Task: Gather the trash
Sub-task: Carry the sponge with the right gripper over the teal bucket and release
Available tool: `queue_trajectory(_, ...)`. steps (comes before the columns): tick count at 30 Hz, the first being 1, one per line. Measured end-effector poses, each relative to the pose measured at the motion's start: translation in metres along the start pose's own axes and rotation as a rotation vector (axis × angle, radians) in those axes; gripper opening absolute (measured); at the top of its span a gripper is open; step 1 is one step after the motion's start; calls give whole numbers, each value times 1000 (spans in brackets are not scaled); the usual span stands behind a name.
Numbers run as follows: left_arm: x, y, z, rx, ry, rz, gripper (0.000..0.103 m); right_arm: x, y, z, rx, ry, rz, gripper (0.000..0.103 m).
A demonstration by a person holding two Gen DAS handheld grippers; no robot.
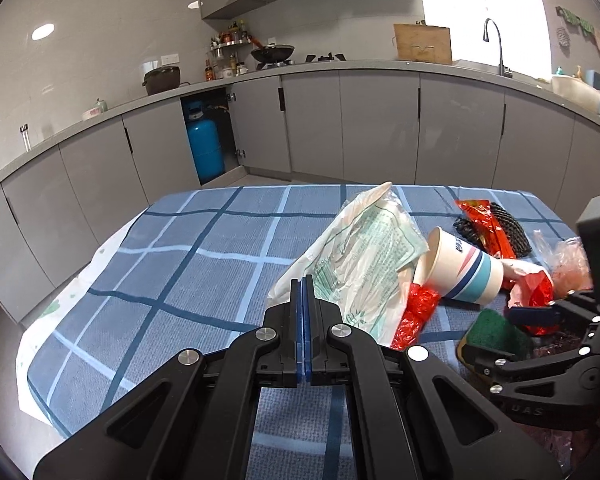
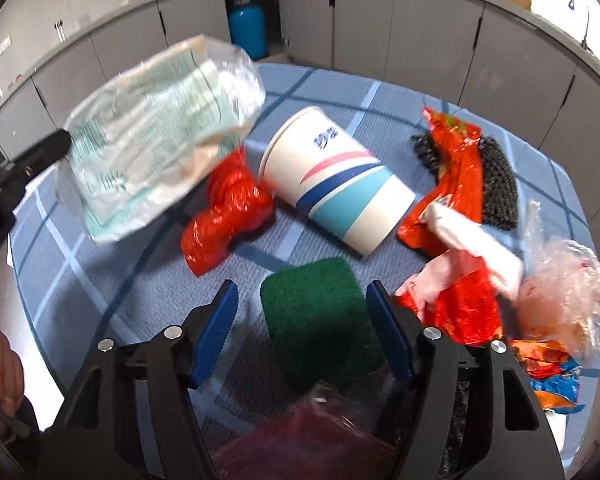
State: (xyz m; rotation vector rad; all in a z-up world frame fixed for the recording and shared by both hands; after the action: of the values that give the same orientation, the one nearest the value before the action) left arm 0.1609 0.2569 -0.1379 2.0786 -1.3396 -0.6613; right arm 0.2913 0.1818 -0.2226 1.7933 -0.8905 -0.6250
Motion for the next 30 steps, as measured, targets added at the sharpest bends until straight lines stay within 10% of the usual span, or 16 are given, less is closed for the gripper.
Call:
queue_trajectory(7, -1, 10, -4, 25, -2, -11, 2, 7, 23, -5, 74, -29, -40, 20)
queue_trajectory(11, 3, 16, -8, 32, -10, -14, 2, 10, 26, -2, 72, -35, -49, 23)
queue_trajectory(13, 5, 17, -8, 36, -19, -20, 2, 15, 29, 0, 90, -52, -50, 72)
queue_trajectory(14, 5, 18, -7, 35, -21, -20, 2, 17, 31, 1, 106, -53, -32, 80)
queue_trajectory(24, 9, 12, -1, 11, -36, -25, 2, 4, -7, 3, -21, -1, -45, 58)
queue_trajectory(30, 8, 20, -7, 30, -34, -33, 2, 10, 34, -9, 124, -38, -71, 54)
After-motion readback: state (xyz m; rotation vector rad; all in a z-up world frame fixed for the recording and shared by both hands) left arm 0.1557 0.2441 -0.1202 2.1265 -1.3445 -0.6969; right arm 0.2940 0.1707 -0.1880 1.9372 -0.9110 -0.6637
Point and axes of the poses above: each gripper's, at about its wrist camera, not at the fingertips, and y roughly against the way its jaws point, x to its right, z to its underside, the point moved 8 cm from there along -y, roughly the way its jaws point, and after that the axes turned 11 degrees about -x, right-handed, at the moved point
